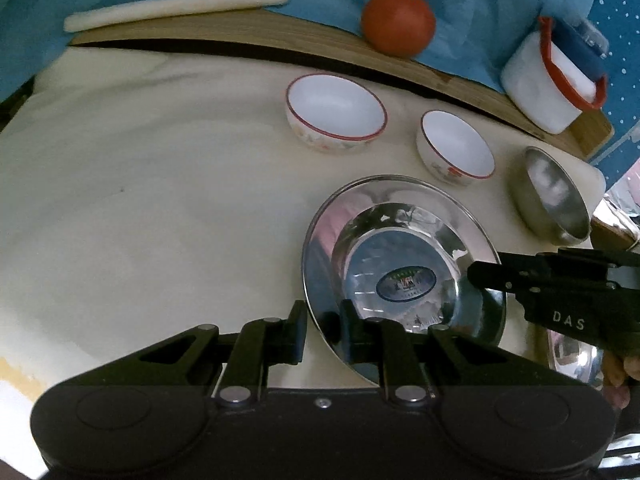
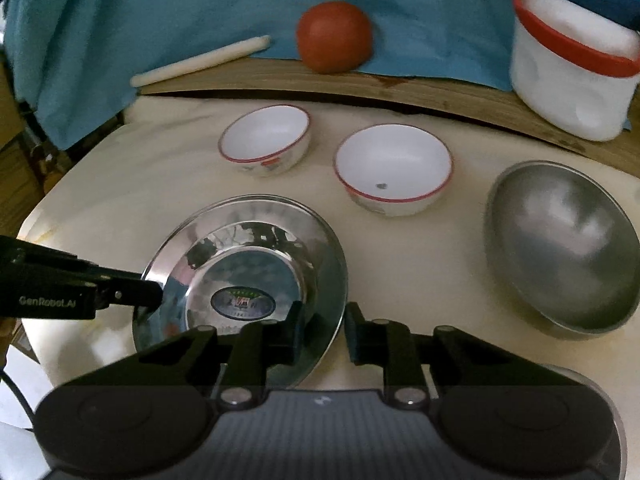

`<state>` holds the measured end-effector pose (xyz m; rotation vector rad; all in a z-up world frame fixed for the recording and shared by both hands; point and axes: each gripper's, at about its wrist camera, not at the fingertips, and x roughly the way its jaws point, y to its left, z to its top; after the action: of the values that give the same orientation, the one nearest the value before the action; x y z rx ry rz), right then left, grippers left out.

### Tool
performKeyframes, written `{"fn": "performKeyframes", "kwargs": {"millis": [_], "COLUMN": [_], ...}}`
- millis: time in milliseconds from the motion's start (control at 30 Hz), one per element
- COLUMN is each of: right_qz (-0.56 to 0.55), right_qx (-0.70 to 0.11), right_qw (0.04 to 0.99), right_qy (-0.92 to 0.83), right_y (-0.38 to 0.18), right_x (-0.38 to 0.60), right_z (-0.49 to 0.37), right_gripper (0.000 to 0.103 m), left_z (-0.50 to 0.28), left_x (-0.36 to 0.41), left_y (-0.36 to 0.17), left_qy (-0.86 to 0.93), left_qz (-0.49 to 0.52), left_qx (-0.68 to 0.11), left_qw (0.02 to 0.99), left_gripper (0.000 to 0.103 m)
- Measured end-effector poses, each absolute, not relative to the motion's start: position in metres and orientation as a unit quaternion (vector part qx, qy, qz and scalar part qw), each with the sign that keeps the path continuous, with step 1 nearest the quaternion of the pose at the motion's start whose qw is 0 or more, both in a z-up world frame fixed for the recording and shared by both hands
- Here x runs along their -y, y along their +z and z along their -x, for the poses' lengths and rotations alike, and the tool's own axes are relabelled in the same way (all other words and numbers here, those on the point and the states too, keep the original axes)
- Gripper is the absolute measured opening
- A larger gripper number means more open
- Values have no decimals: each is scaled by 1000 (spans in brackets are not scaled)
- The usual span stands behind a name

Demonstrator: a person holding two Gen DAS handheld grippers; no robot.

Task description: Organize plates and bowls

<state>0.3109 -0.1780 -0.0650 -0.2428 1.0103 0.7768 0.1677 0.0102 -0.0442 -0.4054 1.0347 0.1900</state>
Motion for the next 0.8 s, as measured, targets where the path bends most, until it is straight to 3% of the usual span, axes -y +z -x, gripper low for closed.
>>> {"fn": "performKeyframes", "kwargs": {"millis": [433,800], "right_qz": [76,42], "right_qx": [-439,-429], "right_qw": [814,843], "right_qy": [374,322], "right_y": [-38,-15], "right_x": [202,267], "right_z": [-304,-304], "right_gripper": [24,24], "left_z": [-167,-200], "left_x": [2,60], "left_y": [-11,-1], "left_qy": [93,24], "left_qz": [182,152], "left_qx": [-459,-453], "left_qw": [864,878], "left_gripper": [18,18]}}
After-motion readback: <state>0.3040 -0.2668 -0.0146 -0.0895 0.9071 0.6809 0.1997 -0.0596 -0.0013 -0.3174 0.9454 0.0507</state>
